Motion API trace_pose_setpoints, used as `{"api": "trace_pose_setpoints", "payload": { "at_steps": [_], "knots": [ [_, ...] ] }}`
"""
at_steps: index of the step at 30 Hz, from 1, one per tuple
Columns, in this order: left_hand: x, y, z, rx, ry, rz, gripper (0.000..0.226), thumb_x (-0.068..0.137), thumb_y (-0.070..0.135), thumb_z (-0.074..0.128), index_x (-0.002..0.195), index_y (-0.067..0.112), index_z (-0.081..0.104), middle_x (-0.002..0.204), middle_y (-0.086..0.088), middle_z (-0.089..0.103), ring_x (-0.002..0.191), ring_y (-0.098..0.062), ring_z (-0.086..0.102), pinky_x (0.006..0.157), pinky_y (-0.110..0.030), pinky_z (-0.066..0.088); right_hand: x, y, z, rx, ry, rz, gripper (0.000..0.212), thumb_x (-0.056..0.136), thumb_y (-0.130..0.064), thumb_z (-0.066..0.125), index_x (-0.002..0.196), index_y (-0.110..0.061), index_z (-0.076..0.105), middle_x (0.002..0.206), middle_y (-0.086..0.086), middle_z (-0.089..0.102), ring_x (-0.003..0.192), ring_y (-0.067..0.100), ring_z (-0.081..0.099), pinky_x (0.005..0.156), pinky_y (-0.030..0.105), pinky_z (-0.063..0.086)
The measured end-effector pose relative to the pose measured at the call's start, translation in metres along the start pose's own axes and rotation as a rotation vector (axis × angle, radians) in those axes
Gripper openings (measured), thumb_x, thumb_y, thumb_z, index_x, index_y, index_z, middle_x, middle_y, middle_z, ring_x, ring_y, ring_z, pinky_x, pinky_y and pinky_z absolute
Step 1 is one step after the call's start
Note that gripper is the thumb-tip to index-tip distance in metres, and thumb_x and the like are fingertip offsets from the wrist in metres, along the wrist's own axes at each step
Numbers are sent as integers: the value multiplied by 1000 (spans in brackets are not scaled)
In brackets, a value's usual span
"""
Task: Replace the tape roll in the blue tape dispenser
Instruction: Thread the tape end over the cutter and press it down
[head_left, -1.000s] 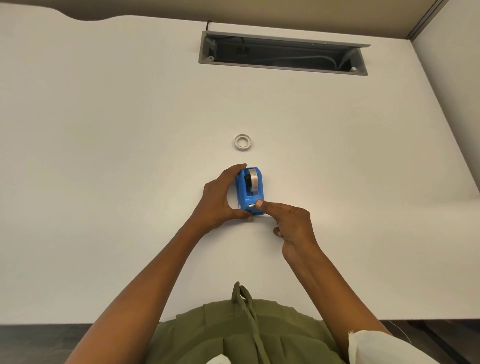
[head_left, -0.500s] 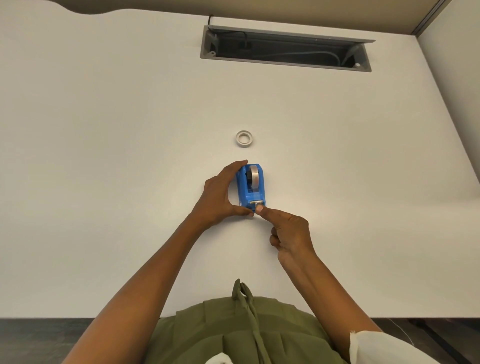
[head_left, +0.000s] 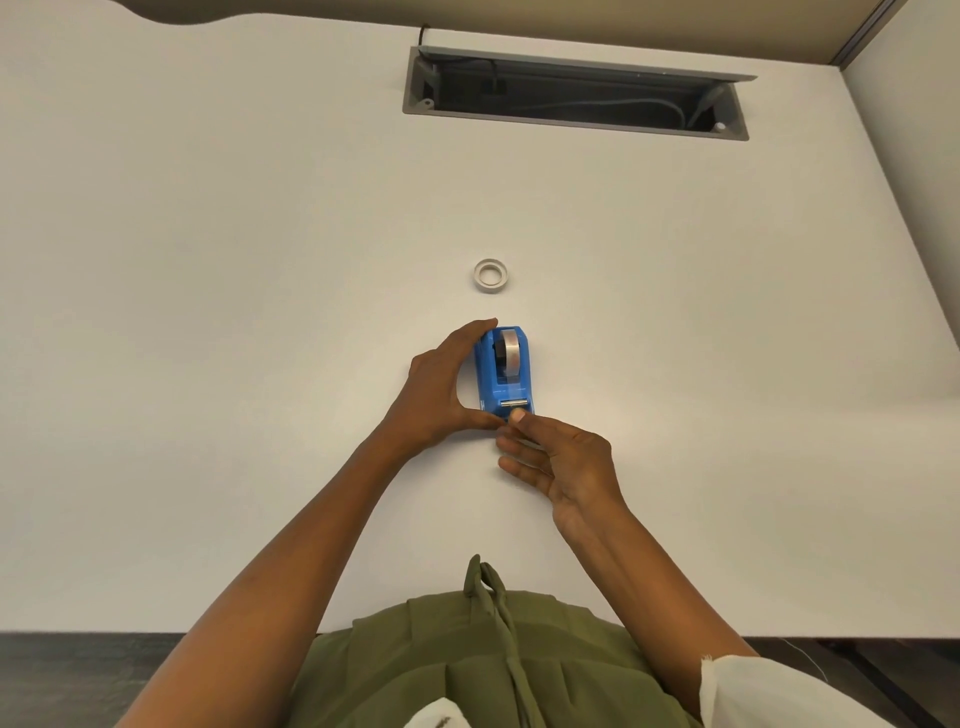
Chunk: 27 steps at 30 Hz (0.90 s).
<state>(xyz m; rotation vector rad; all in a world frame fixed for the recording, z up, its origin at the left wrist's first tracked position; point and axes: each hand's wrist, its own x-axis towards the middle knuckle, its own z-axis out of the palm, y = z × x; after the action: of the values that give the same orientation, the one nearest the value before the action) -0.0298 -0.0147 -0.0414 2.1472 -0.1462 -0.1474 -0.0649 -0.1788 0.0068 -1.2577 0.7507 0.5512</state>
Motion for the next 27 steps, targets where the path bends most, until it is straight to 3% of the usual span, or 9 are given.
{"api": "trace_pose_setpoints", "payload": {
  "at_steps": [6,10,16,22,27],
  "knots": [
    [0,0,-1,4,-18,-17,95,59,42,83,135,42,25,126,41,26,112,29,26,103,-25,27,1,-4,-2,44,-66,44,20,77,-12,74,94,-2,69,77,13,76,75,25,74,62,31,62],
    [-1,1,-2,1,-18,-5,96,59,42,81,138,34,28,128,37,28,113,27,27,103,-24,27,3,-4,-2,57,-73,45,21,77,-10,73,95,0,68,78,15,76,76,26,74,63,32,62],
    [1,4,-4,15,-31,18,97,59,41,80,140,32,27,133,25,33,120,10,32,106,-28,28,4,-1,-2,67,-75,27,19,78,-8,72,94,2,69,75,14,75,74,25,74,63,32,62],
    [-1,3,-4,17,-30,15,96,60,41,81,139,34,27,132,28,32,119,10,32,108,-32,29,6,1,-1,45,-62,-20,9,79,-9,71,86,-3,70,71,10,75,70,22,74,58,29,61],
    [0,1,-3,63,-49,21,99,59,43,79,140,37,22,132,34,26,119,15,27,105,-28,24,5,7,2,-22,-10,-109,9,81,-12,70,87,-6,71,76,10,75,71,20,74,56,29,60]
  ]
}}
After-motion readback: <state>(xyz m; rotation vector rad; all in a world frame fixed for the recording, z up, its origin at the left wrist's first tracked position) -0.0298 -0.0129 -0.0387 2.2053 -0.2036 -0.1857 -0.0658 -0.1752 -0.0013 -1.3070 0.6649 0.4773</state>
